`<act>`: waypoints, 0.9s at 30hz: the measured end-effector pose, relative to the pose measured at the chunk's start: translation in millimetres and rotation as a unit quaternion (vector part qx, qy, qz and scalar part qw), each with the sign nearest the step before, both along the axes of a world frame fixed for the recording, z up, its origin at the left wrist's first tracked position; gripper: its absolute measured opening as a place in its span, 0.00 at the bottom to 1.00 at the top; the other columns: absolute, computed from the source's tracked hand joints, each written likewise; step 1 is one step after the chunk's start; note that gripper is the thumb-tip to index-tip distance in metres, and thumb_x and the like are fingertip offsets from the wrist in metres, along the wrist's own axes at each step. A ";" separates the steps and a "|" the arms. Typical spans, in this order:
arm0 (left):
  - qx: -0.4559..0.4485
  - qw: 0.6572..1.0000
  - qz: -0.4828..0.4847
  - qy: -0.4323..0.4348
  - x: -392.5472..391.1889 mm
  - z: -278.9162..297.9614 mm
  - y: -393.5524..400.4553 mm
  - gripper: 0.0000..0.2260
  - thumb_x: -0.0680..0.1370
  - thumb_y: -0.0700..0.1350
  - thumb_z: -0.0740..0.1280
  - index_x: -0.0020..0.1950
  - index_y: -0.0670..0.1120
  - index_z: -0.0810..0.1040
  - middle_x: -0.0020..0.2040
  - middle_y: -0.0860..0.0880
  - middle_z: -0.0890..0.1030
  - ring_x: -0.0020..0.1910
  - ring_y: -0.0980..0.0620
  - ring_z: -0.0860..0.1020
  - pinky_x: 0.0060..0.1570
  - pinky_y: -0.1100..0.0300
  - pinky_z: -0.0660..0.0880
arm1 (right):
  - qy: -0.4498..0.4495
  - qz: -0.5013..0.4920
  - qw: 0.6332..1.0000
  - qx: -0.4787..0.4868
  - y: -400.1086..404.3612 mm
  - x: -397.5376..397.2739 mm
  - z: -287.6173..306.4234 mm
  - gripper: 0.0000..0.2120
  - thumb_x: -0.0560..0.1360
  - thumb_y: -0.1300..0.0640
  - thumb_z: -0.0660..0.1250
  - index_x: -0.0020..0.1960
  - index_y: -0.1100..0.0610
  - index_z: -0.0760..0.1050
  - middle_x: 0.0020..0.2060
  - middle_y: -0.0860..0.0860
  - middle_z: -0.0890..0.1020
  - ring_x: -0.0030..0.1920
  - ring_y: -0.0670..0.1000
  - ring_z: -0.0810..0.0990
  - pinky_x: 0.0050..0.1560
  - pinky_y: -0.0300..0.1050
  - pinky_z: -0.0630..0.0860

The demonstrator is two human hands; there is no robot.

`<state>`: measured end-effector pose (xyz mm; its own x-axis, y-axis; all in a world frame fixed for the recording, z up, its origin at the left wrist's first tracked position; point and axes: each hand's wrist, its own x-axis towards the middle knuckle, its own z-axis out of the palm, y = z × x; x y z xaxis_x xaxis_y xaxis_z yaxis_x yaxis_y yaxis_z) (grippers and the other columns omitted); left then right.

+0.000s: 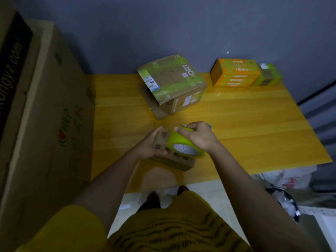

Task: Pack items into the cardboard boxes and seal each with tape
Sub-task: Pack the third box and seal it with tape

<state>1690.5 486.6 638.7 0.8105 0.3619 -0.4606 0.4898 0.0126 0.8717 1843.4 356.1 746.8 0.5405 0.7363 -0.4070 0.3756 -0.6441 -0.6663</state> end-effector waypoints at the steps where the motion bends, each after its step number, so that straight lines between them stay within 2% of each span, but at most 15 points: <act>1: -0.002 1.000 0.002 -0.003 1.5 -0.1 -1.0 0.48 0.69 0.40 0.77 0.79 0.50 0.48 0.76 0.49 0.58 0.70 0.50 0.65 0.63 0.54 0.71 | -0.044 0.017 0.998 -0.029 -4.6 4.2 4.9 0.25 0.71 0.36 0.70 0.29 0.52 0.65 0.25 0.52 0.65 0.30 0.53 0.68 0.36 0.48 0.65; 2: -0.003 1.000 0.002 -0.003 2.4 0.2 -2.4 0.48 0.69 0.39 0.77 0.79 0.50 0.48 0.75 0.49 0.59 0.69 0.51 0.66 0.61 0.57 0.72 | -0.086 0.026 0.994 -0.059 -11.2 9.1 9.3 0.28 0.70 0.35 0.69 0.28 0.55 0.63 0.24 0.53 0.62 0.28 0.54 0.66 0.33 0.49 0.62; 4: -0.011 1.000 0.002 0.002 3.6 1.5 -6.6 0.48 0.69 0.39 0.77 0.79 0.51 0.48 0.73 0.51 0.62 0.67 0.53 0.67 0.59 0.60 0.72 | -0.147 0.017 0.984 -0.101 -28.3 19.7 9.1 0.29 0.69 0.32 0.68 0.30 0.58 0.69 0.27 0.57 0.70 0.32 0.59 0.73 0.31 0.49 0.65; 7: -0.018 1.000 -0.004 0.005 5.4 0.3 -10.7 0.48 0.70 0.39 0.76 0.79 0.51 0.47 0.70 0.53 0.64 0.67 0.55 0.67 0.59 0.62 0.70 | -0.189 -0.007 0.969 -0.160 -48.2 29.7 4.0 0.30 0.66 0.28 0.67 0.29 0.56 0.69 0.29 0.52 0.74 0.36 0.56 0.75 0.32 0.44 0.66; 12: -0.022 1.000 -0.011 0.011 8.1 0.9 -12.9 0.48 0.70 0.39 0.76 0.79 0.51 0.46 0.69 0.54 0.65 0.66 0.55 0.67 0.59 0.62 0.69 | -0.186 -0.017 0.958 -0.216 -57.8 43.6 -10.1 0.32 0.63 0.25 0.66 0.30 0.55 0.69 0.33 0.52 0.74 0.36 0.55 0.75 0.36 0.42 0.68; 17: -0.030 0.999 -0.008 0.009 10.3 3.7 -15.7 0.48 0.71 0.38 0.75 0.79 0.51 0.45 0.68 0.56 0.64 0.67 0.56 0.67 0.50 0.74 0.70 | -0.152 -0.012 0.958 -0.244 -63.6 47.6 -27.5 0.33 0.63 0.24 0.66 0.36 0.57 0.74 0.37 0.53 0.76 0.40 0.56 0.77 0.39 0.44 0.71; 19: -0.026 1.000 -0.006 0.010 10.9 5.5 -15.7 0.47 0.71 0.38 0.75 0.79 0.51 0.46 0.68 0.56 0.64 0.67 0.56 0.67 0.47 0.76 0.70 | -0.156 -0.011 0.958 -0.241 -65.0 46.0 -34.4 0.33 0.64 0.25 0.66 0.39 0.57 0.77 0.38 0.53 0.76 0.43 0.56 0.78 0.40 0.44 0.72; 22: -0.026 1.000 -0.007 0.007 12.5 7.9 -16.6 0.47 0.72 0.37 0.74 0.79 0.50 0.46 0.69 0.54 0.64 0.65 0.57 0.67 0.44 0.77 0.71 | -0.172 -0.004 0.954 -0.247 -66.7 43.5 -44.1 0.34 0.64 0.24 0.64 0.39 0.57 0.77 0.38 0.53 0.77 0.43 0.56 0.79 0.40 0.44 0.73; 25: -0.021 1.000 -0.005 0.007 12.4 7.3 -17.9 0.47 0.72 0.37 0.74 0.79 0.49 0.44 0.72 0.52 0.63 0.66 0.56 0.66 0.48 0.75 0.71 | -0.167 -0.008 0.956 -0.242 -70.5 40.8 -55.9 0.34 0.65 0.23 0.62 0.38 0.57 0.76 0.38 0.53 0.76 0.44 0.56 0.79 0.40 0.44 0.73; 27: 0.015 0.999 -0.031 0.037 14.7 9.3 -16.1 0.49 0.72 0.42 0.75 0.79 0.50 0.42 0.77 0.48 0.54 0.73 0.52 0.59 0.64 0.63 0.68 | -0.163 -0.019 0.960 -0.225 -72.5 40.2 -62.2 0.34 0.65 0.23 0.61 0.37 0.56 0.74 0.38 0.53 0.76 0.44 0.55 0.79 0.40 0.45 0.73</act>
